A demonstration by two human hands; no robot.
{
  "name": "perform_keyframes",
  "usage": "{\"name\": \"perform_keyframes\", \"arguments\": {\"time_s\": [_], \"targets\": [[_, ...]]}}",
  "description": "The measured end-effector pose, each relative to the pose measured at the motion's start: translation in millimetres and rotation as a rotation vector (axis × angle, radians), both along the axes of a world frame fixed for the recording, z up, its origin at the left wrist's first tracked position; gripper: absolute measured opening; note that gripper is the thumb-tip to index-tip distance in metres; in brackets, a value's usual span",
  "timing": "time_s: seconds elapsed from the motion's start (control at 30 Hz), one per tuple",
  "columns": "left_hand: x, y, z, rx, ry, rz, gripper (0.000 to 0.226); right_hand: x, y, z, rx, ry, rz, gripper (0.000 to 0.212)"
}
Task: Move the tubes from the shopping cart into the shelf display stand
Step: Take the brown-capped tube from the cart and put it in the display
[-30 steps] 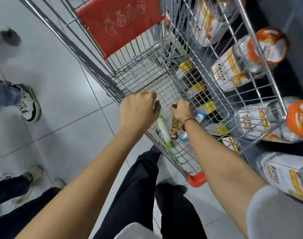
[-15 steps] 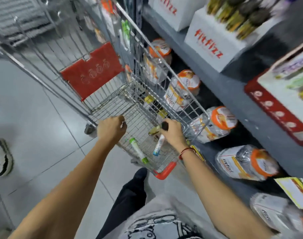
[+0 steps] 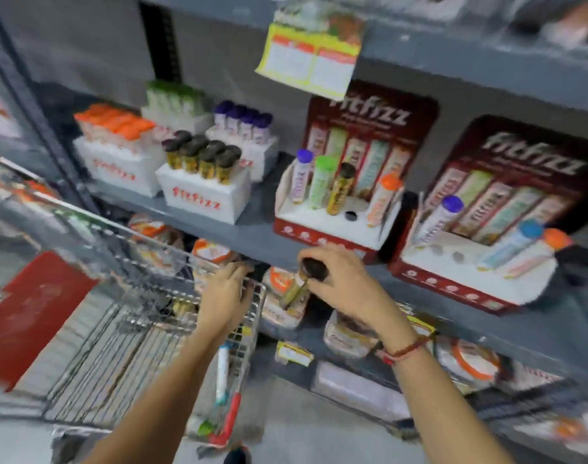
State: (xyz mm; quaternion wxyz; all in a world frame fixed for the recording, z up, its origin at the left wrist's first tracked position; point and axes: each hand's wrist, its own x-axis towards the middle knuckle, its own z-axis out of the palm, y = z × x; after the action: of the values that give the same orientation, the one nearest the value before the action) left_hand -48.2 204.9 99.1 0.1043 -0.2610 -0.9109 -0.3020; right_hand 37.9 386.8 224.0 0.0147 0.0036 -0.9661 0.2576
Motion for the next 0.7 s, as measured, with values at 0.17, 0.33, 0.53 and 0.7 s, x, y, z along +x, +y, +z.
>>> {"name": "perform_keyframes", "arguments": {"time_s": [0.17,0.33,0.53,0.7], "targets": [[11,79,15,-0.008,0.084,-0.25,0.036,44,49,43,0.014,0.051,-0.187,0.034],[31,127,5,-0.126,0.111,-0.464,0.041,70,86,55,0.021,0.083,-0.314,0.032],[39,138,-10,-0.264,0.195,-0.48,0.051,85,113,64,-0.006,0.079,-0.369,0.03],[36,140,-15,-0.267,0.169,-0.483,0.053,84,130,65,-0.014,0.112,-0.446,0.028]]}}
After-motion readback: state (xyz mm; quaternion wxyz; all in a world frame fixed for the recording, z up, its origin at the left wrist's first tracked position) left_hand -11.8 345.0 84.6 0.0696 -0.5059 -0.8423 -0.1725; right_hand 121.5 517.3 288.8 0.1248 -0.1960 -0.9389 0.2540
